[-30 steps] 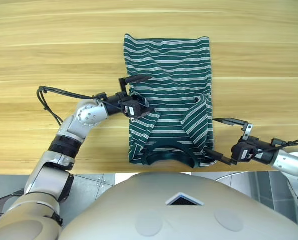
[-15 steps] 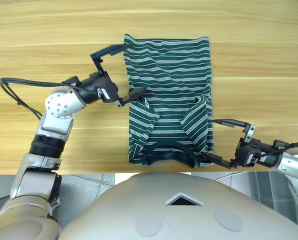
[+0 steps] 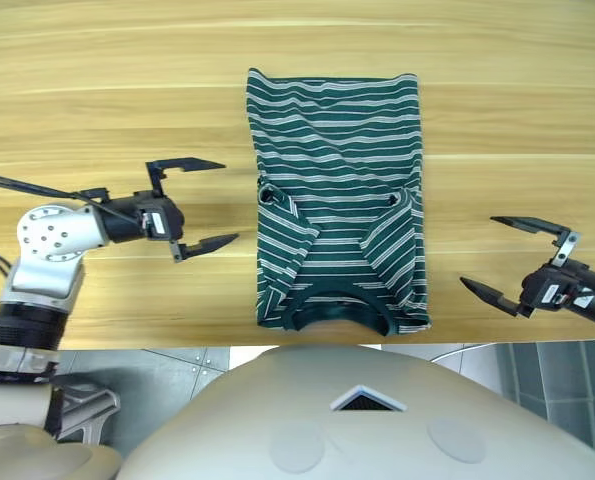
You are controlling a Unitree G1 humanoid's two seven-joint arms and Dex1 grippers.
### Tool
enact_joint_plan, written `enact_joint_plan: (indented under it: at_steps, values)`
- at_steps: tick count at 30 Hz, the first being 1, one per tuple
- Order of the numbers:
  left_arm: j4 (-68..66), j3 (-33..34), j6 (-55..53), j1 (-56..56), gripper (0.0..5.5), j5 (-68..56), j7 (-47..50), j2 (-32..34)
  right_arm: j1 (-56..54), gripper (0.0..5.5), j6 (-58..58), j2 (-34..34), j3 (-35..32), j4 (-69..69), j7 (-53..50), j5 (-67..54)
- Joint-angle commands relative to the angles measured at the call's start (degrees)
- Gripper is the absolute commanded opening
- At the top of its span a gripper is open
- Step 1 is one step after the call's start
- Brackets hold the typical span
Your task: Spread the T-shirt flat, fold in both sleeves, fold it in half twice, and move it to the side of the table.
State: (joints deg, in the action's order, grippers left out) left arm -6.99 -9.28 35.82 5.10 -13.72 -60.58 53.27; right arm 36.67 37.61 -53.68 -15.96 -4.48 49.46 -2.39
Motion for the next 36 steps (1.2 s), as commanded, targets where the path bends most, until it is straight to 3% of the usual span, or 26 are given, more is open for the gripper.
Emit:
enact_joint_plan:
  at_steps: [1, 6, 19, 25, 33, 36]
  values:
    - [2.96, 1.59, -1.47, 7.86, 5.4, 0.09, -5.12, 6.53, 2.68, 5.38, 0.53, -1.02, -1.27, -1.05, 0.84, 1.45]
    - [7.44, 0.76, -0.8, 14.3, 5.4, 2.67, -7.07, 8.22, 4.06, 5.38, 1.15, -0.76, 3.14, -2.19, 2.26, 3.18]
    - [8.56, -10.19, 0.84, 8.63, 5.4, 12.87, -2.81, -5.05, 5.83, 5.38, 1.34, -0.08, 11.19, -5.66, 2.61, 5.96]
    - [7.6, -12.16, 2.13, 8.22, 5.4, 14.23, -1.51, -6.57, 3.14, 5.38, 0.73, 0.11, 14.27, -5.76, 2.15, 6.69]
    - [6.94, -14.99, 3.51, 8.2, 5.4, 13.61, -2.71, -5.5, -0.01, 4.1, -1.49, 0.51, 17.21, -6.05, 1.14, 7.86]
    - [7.01, -15.81, 3.75, 8.21, 4.84, 13.32, -2.68, -5.3, -0.32, 3.48, -2.07, 0.41, 17.73, -6.61, 0.87, 7.84]
